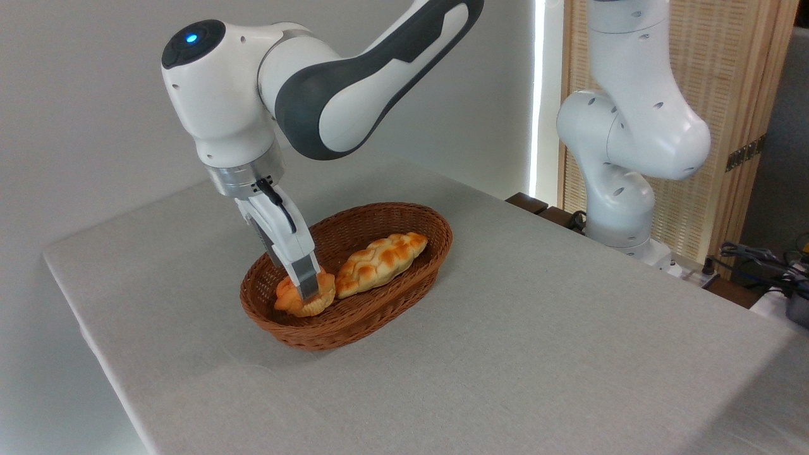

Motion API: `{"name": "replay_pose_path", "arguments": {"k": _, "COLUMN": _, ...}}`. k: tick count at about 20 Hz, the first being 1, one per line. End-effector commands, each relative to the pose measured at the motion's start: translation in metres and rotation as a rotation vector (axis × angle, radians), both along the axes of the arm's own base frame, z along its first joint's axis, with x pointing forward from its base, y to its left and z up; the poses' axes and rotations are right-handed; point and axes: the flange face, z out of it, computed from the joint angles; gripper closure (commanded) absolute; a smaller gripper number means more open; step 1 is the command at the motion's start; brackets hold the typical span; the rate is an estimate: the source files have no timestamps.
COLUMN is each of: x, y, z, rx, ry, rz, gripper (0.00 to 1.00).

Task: Put bread into the basket
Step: 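Open the gripper to release the bun and raise it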

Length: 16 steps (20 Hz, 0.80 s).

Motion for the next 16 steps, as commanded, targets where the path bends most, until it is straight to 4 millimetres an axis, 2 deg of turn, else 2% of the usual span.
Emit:
{"name": "replay_pose_path", "arguments": {"k": 1, "x": -0.002, "y": 0.002, "z": 0.021, "rx": -0.007, "ry": -0.037, "rz": 0.014, "gripper": 0.0}}
{"name": "replay_pose_path", "arguments": {"k": 5, "x": -0.004, "y": 0.025, "z": 0.077, "rx": -0.012, "ry": -0.138, "rz": 0.022, "gripper": 0.0}}
{"name": "replay_pose_path", "arguments": {"k": 6, "x": -0.003, "y": 0.038, "z": 0.092, "rx": -0.014, "ry": -0.171, "rz": 0.018, "gripper": 0.0}}
{"name": "replay_pose_path", "arguments": {"k": 8, "x": -0.014, "y": 0.053, "z": 0.126, "rx": -0.011, "ry": -0.242, "rz": -0.026, "gripper": 0.0}}
{"name": "replay_pose_path", "arguments": {"k": 9, "x": -0.018, "y": 0.07, "z": 0.139, "rx": 0.004, "ry": -0.27, "rz": -0.014, "gripper": 0.0}}
{"name": "replay_pose_path", "arguments": {"k": 13, "x": -0.025, "y": 0.099, "z": 0.169, "rx": 0.055, "ry": -0.267, "rz": 0.017, "gripper": 0.0}}
{"name": "replay_pose_path", "arguments": {"k": 14, "x": -0.022, "y": 0.106, "z": 0.163, "rx": 0.062, "ry": -0.181, "rz": 0.015, "gripper": 0.0}}
{"name": "replay_pose_path", "arguments": {"k": 16, "x": -0.017, "y": 0.124, "z": 0.192, "rx": 0.06, "ry": -0.181, "rz": 0.039, "gripper": 0.0}}
